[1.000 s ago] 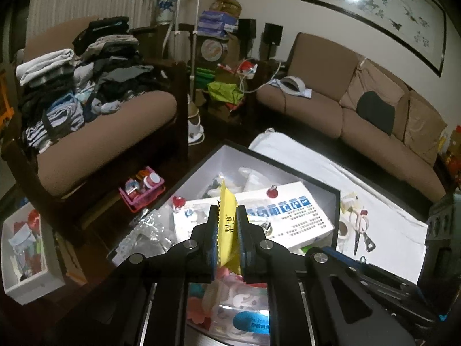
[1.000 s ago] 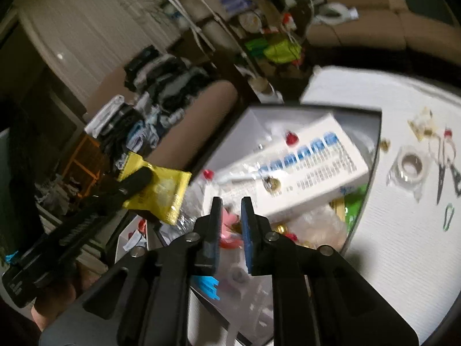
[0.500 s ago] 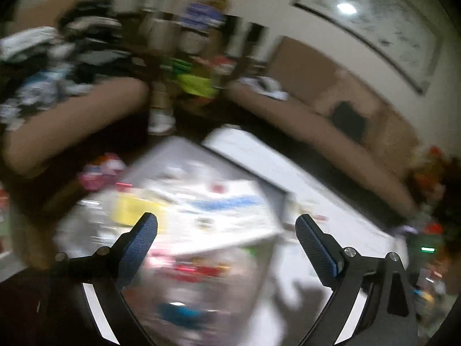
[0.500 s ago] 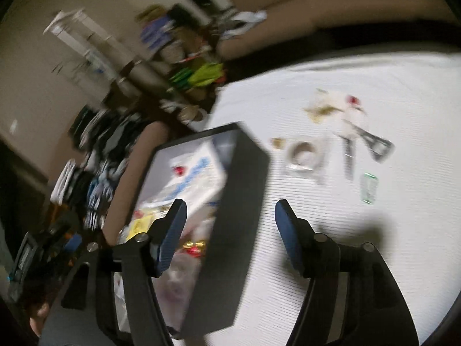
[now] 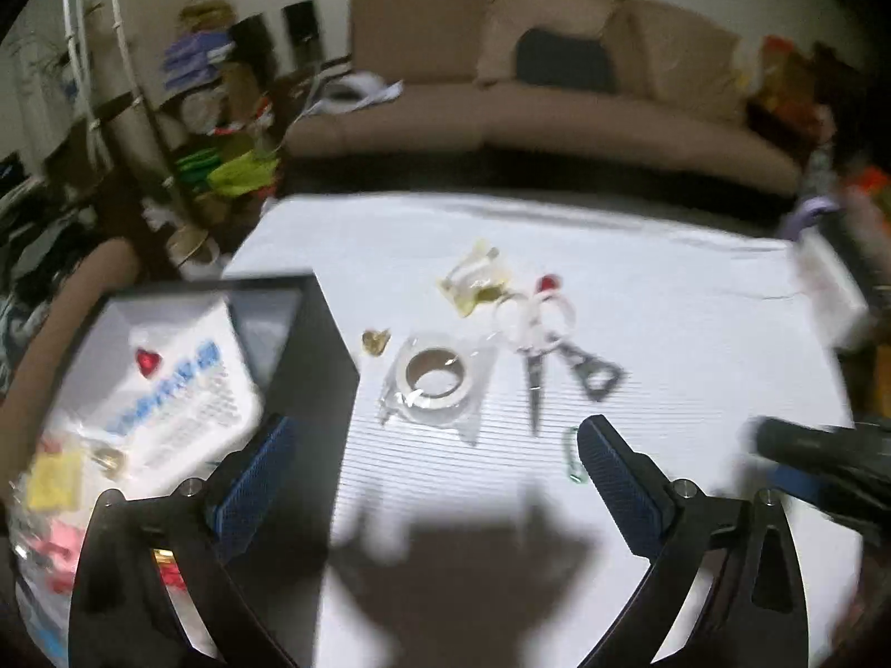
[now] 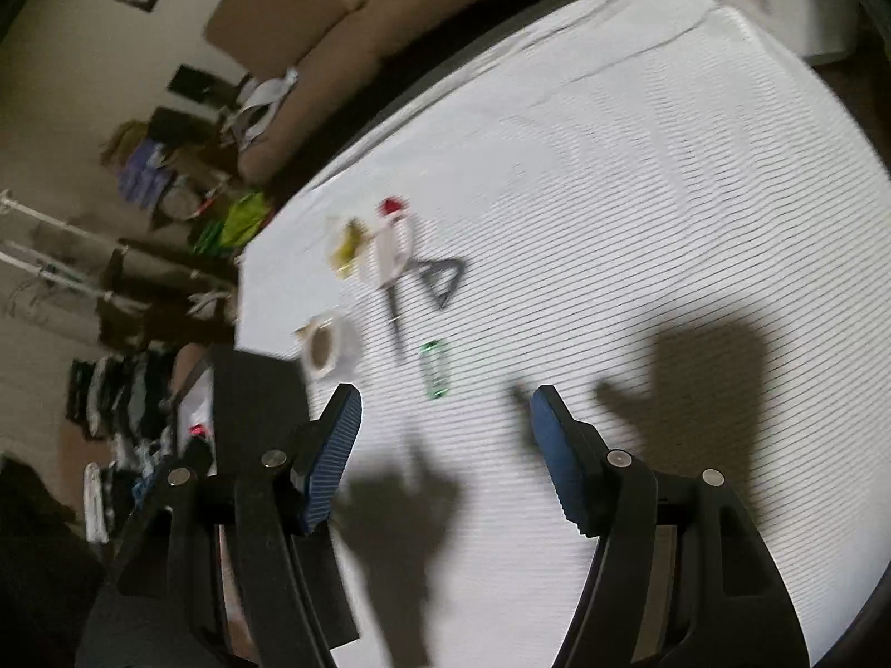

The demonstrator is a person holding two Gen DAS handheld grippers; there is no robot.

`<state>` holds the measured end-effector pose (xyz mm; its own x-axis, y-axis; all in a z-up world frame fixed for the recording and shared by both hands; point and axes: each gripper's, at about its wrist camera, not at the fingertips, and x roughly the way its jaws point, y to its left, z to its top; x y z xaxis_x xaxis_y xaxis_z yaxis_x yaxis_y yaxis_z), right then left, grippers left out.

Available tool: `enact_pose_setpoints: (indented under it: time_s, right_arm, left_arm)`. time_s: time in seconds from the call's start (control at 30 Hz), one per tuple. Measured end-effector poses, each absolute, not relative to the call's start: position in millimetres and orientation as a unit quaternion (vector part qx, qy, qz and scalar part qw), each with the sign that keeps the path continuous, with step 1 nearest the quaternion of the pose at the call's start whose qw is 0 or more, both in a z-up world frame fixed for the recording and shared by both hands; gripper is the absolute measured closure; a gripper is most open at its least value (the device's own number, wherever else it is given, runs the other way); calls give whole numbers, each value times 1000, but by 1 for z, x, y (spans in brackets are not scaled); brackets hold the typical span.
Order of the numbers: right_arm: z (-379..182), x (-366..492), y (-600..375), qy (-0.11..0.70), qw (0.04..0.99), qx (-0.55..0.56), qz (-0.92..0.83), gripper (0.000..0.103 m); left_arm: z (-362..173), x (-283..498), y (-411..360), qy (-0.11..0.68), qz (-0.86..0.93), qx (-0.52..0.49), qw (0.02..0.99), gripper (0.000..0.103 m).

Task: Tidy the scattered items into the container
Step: 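Move the left tool to the table and grasp the clear tape roll, then grasp the white-handled scissors with the right tool and lift them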

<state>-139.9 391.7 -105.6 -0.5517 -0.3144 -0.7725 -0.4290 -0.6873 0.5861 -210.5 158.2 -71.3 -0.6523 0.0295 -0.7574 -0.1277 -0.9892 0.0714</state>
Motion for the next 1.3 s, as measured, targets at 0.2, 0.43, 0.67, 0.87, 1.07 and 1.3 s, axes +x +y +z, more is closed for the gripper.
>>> enact_pose_setpoints:
  time_s: [0.2,0.43,0.67,0.87,1.07,1.3]
  right_arm:
    - [-120,-156,404,394,36,-481,783,41]
    - [-128,-174,401,378,27,-490,785,41]
    - [-131,-171,403,375,35,-493,784,41]
    - [-124,-161,399,379,33,-486,787,41]
    - [-118,-164,379,296,65,-519,799,41]
    - [-112,-187,337,234,12,-520,821,41]
  left_arm:
    - [-149,-266,170,63,883,-465,-3,1]
    - [-167,-277,189,106,901,-421,-16,1]
    - [-157,-270,173,30,908,-417,34,42]
    - [-121,-245,149,-25,901,-432,38,42]
    - [-64,-187,110,-42,899,-434,49,42]
    - [28,-126,81,30,938,-345,11,41]
